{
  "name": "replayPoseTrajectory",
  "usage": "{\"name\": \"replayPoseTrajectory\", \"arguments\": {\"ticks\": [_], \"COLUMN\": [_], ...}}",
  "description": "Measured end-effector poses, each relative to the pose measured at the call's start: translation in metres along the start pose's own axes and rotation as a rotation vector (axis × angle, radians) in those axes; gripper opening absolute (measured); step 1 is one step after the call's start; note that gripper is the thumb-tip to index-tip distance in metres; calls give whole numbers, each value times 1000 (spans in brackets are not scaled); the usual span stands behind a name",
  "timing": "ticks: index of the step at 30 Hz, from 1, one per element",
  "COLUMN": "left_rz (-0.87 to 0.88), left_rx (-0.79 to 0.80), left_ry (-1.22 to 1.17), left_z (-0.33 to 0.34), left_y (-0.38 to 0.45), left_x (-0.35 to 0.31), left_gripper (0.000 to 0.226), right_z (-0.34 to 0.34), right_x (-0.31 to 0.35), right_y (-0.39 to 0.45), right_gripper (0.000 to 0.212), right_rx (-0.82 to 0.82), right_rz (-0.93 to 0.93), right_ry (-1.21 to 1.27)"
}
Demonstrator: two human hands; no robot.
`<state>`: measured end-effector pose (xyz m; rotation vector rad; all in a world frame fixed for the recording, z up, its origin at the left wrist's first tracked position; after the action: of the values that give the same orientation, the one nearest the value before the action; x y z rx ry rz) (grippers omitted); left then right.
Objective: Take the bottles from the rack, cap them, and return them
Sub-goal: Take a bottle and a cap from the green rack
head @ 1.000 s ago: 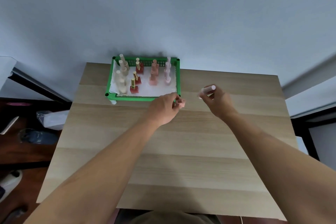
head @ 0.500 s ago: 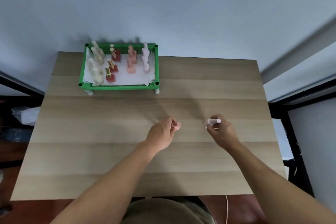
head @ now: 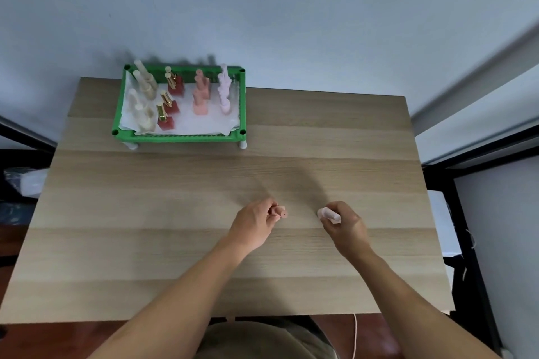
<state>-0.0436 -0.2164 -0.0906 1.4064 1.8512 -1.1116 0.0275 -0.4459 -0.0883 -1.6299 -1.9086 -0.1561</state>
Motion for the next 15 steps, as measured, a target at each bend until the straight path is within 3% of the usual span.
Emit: {"name": "replayPoseTrajectory", "arguments": {"ticks": [3,8,12,15], "left_rz": [5,-17,-57,-61], "left_rx": [-16,-9,10,6], "left_ry": [-16,3,72,97], "left_z": [1,1,-5,-20], "left_y": [-1,1,1,-1], "left_x": [0,4,11,18], "left_gripper": [8,17,45,50], "right_z": [1,-4,-23,-39], "right_x": [-1,-4,-4,8], "right_y": [1,5,24,43], "right_gripper": [18,40,30,26], "right_rx": [11,83,93,81], "right_rz": [4,6,29,8], "right_ry": [-10,-72,-124,-155]}}
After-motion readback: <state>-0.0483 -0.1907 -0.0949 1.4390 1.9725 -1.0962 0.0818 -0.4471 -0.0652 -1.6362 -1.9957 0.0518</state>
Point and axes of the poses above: each hand's wrist, its own y-axis towards the middle knuckle, its own z-axis out of the palm, x = y × z, the point moved 5 cm from there along y, towards the middle knuckle, and after that the axes turned 9 degrees about -y, right-handed, at the moved point
